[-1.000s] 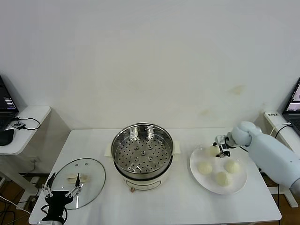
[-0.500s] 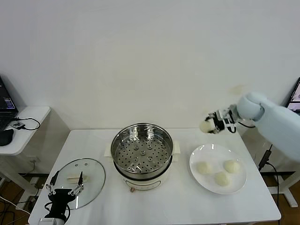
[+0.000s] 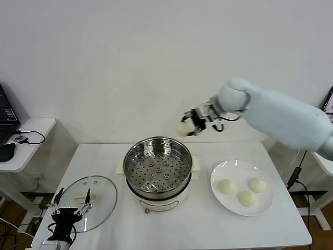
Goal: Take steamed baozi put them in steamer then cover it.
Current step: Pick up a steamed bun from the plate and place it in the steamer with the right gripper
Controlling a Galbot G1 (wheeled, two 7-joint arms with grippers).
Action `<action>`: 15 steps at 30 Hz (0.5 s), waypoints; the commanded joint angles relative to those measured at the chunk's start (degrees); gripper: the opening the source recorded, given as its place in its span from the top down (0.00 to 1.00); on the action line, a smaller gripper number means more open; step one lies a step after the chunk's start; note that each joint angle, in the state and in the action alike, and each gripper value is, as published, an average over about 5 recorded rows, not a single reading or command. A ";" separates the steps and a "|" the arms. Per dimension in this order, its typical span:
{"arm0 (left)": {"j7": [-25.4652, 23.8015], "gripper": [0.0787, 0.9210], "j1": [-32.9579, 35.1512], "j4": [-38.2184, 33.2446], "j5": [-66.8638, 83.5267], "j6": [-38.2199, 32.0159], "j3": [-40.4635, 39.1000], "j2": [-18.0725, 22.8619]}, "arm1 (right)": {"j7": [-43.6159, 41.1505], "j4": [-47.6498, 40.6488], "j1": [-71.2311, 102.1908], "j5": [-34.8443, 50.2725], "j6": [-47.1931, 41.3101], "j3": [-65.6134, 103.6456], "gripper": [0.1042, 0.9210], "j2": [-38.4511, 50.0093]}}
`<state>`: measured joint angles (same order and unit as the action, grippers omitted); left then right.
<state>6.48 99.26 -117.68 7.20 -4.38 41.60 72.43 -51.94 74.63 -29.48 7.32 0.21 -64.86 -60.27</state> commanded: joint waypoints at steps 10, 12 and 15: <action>-0.02 0.12 0.23 -0.44 0.13 -0.12 0.82 0.58 | 1.25 -8.53 0.83 -15.47 12.46 -9.71 0.40 -15.94; -0.01 0.12 0.20 -0.34 0.11 -0.18 0.75 0.76 | 1.70 -9.59 1.40 -17.32 13.90 -9.71 0.40 -16.22; -0.01 0.12 0.08 -0.22 0.09 -0.21 0.70 0.90 | 2.11 -10.77 2.07 -19.02 15.31 -9.67 0.40 -16.58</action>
<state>6.46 99.42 -118.02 7.30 -4.55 42.31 73.22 -50.47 67.55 -28.23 -4.24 10.20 -72.21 -72.97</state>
